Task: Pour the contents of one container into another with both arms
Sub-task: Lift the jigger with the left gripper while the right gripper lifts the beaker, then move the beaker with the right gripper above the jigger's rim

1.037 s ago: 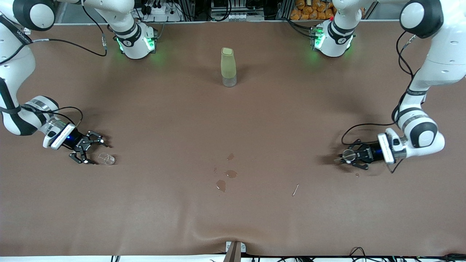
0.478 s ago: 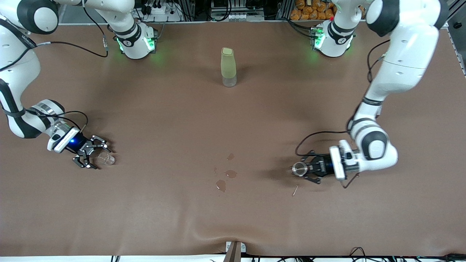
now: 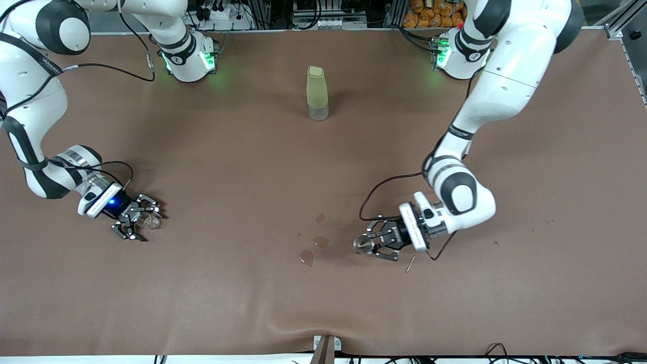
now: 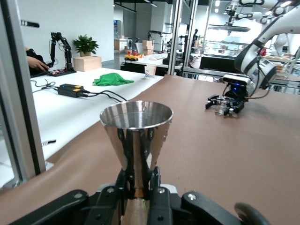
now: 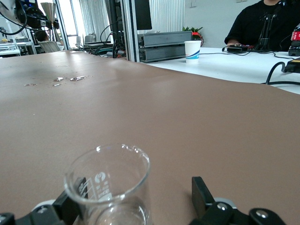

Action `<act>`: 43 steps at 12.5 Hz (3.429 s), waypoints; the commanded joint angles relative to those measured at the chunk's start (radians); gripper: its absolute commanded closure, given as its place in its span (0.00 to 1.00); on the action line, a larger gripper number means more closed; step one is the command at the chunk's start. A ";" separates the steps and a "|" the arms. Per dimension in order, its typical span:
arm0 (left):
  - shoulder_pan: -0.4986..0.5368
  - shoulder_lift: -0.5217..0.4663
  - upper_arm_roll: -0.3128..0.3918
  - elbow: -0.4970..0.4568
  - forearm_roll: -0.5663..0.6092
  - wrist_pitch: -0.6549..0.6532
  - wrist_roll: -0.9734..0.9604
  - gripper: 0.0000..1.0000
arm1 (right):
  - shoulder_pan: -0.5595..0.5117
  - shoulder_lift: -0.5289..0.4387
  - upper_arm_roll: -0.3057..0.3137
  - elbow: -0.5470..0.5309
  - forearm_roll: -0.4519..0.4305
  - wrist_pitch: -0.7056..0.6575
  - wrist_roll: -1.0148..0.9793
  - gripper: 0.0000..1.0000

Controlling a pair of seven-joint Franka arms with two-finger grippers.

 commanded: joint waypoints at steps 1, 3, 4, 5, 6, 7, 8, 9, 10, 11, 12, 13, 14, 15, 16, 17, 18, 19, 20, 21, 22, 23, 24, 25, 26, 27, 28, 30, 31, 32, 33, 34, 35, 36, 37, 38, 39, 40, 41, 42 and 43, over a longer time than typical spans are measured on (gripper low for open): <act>-0.069 0.031 0.015 0.084 -0.070 0.085 -0.009 1.00 | 0.021 0.034 -0.003 0.032 0.045 -0.007 -0.018 0.00; -0.113 0.034 0.020 0.122 -0.074 0.151 -0.009 1.00 | 0.033 0.036 -0.003 0.034 0.058 -0.007 -0.028 0.00; -0.147 0.041 0.020 0.146 -0.081 0.212 -0.009 1.00 | 0.038 0.036 -0.003 0.034 0.065 -0.007 -0.028 0.00; -0.179 0.058 0.020 0.175 -0.122 0.251 -0.011 1.00 | 0.042 0.036 -0.003 0.035 0.072 -0.006 -0.028 0.25; -0.211 0.063 0.024 0.189 -0.171 0.265 -0.011 1.00 | 0.042 0.036 -0.003 0.034 0.075 -0.007 -0.028 0.54; -0.236 0.063 0.038 0.192 -0.193 0.286 -0.009 1.00 | 0.042 0.036 -0.003 0.034 0.075 -0.007 -0.028 0.79; -0.259 0.066 0.046 0.199 -0.216 0.296 -0.009 1.00 | 0.041 0.036 -0.003 0.034 0.075 -0.009 -0.030 1.00; -0.267 0.069 0.047 0.208 -0.248 0.297 -0.008 1.00 | 0.039 0.036 -0.003 0.034 0.075 -0.009 -0.033 1.00; -0.268 0.072 0.049 0.221 -0.259 0.300 -0.006 1.00 | 0.039 0.036 -0.003 0.034 0.073 -0.009 -0.033 1.00; -0.286 0.077 0.058 0.231 -0.261 0.310 -0.006 1.00 | 0.039 0.036 -0.004 0.034 0.073 -0.010 -0.033 1.00; -0.308 0.081 0.075 0.249 -0.271 0.334 -0.006 1.00 | 0.039 0.036 -0.003 0.034 0.073 -0.013 -0.033 1.00; -0.331 0.096 0.093 0.275 -0.299 0.342 -0.006 1.00 | 0.038 0.034 -0.004 0.035 0.073 -0.022 -0.033 1.00; -0.346 0.103 0.116 0.292 -0.314 0.343 -0.006 1.00 | 0.039 0.033 -0.004 0.041 0.073 -0.044 -0.033 1.00; -0.365 0.103 0.140 0.298 -0.316 0.343 -0.006 1.00 | 0.038 0.033 -0.004 0.049 0.073 -0.061 -0.032 1.00; -0.382 0.109 0.153 0.300 -0.317 0.345 -0.006 1.00 | 0.038 0.030 -0.003 0.056 0.073 -0.081 -0.030 1.00; -0.391 0.110 0.158 0.306 -0.318 0.347 -0.006 1.00 | 0.039 0.028 -0.003 0.064 0.073 -0.099 -0.030 1.00; -0.394 0.109 0.159 0.309 -0.328 0.351 -0.006 1.00 | 0.042 0.028 -0.003 0.079 0.073 -0.120 -0.028 1.00; -0.408 0.116 0.165 0.314 -0.354 0.356 -0.006 1.00 | 0.045 0.025 -0.001 0.093 0.073 -0.142 -0.025 1.00; -0.434 0.124 0.196 0.338 -0.360 0.371 -0.006 1.00 | 0.044 0.019 0.002 0.102 0.073 -0.163 -0.019 1.00; -0.460 0.126 0.226 0.352 -0.371 0.382 -0.006 1.00 | 0.045 0.007 0.003 0.110 0.075 -0.180 -0.013 1.00; -0.465 0.126 0.242 0.361 -0.391 0.382 -0.006 1.00 | 0.045 -0.007 0.003 0.118 0.073 -0.188 -0.006 1.00; -0.466 0.126 0.250 0.376 -0.394 0.382 -0.006 1.00 | 0.047 -0.019 0.003 0.142 0.073 -0.194 0.019 1.00; -0.469 0.126 0.250 0.383 -0.394 0.382 -0.004 1.00 | 0.053 -0.031 0.003 0.168 0.064 -0.193 0.075 1.00; -0.469 0.126 0.245 0.384 -0.396 0.383 -0.004 1.00 | 0.076 -0.035 0.002 0.220 0.061 -0.190 0.138 1.00; -0.471 0.126 0.245 0.384 -0.396 0.382 -0.003 1.00 | 0.099 -0.036 0.000 0.262 0.056 -0.188 0.190 1.00; -0.474 0.126 0.245 0.384 -0.396 0.383 -0.003 1.00 | 0.126 -0.038 -0.001 0.299 0.052 -0.182 0.246 1.00; -0.478 0.126 0.248 0.384 -0.396 0.382 -0.003 1.00 | 0.162 -0.038 -0.006 0.337 0.052 -0.176 0.299 1.00; -0.478 0.124 0.242 0.384 -0.397 0.382 -0.001 1.00 | 0.237 -0.038 -0.004 0.404 0.047 -0.103 0.385 1.00; -0.478 0.123 0.240 0.384 -0.397 0.382 -0.001 1.00 | 0.278 -0.038 -0.001 0.432 0.049 -0.070 0.428 1.00; -0.478 0.123 0.242 0.384 -0.397 0.382 -0.001 1.00 | 0.321 -0.038 -0.001 0.454 0.050 -0.038 0.485 1.00; -0.478 0.126 0.248 0.384 -0.396 0.382 -0.001 1.00 | 0.362 -0.038 0.000 0.477 0.049 0.005 0.529 1.00; -0.478 0.124 0.250 0.386 -0.396 0.382 0.000 1.00 | 0.413 -0.038 0.002 0.494 0.050 0.052 0.565 1.00; -0.484 0.124 0.250 0.384 -0.397 0.382 0.002 1.00 | 0.459 -0.038 0.003 0.501 0.056 0.089 0.602 1.00; -0.485 0.126 0.250 0.384 -0.396 0.382 0.002 1.00 | 0.501 -0.041 0.002 0.507 0.058 0.112 0.648 1.00; -0.485 0.126 0.250 0.384 -0.396 0.383 0.003 1.00 | 0.543 -0.054 -0.001 0.533 0.053 0.128 0.728 1.00; -0.483 0.126 0.250 0.383 -0.397 0.382 0.003 1.00 | 0.580 -0.055 -0.004 0.558 0.049 0.135 0.825 1.00; -0.483 0.127 0.250 0.383 -0.396 0.383 0.003 1.00 | 0.614 -0.055 -0.003 0.578 0.049 0.136 0.894 1.00; -0.483 0.127 0.250 0.383 -0.396 0.382 0.003 1.00 | 0.652 -0.055 -0.004 0.584 0.052 0.140 0.938 1.00; -0.483 0.127 0.250 0.383 -0.396 0.383 0.005 1.00 | 0.686 -0.055 -0.004 0.586 0.053 0.183 0.956 1.00; -0.482 0.127 0.250 0.383 -0.397 0.383 0.009 1.00 | 0.709 -0.077 0.005 0.584 0.059 0.241 0.961 1.00; -0.481 0.129 0.250 0.383 -0.400 0.383 0.009 1.00 | 0.729 -0.097 0.003 0.577 0.059 0.260 0.978 1.00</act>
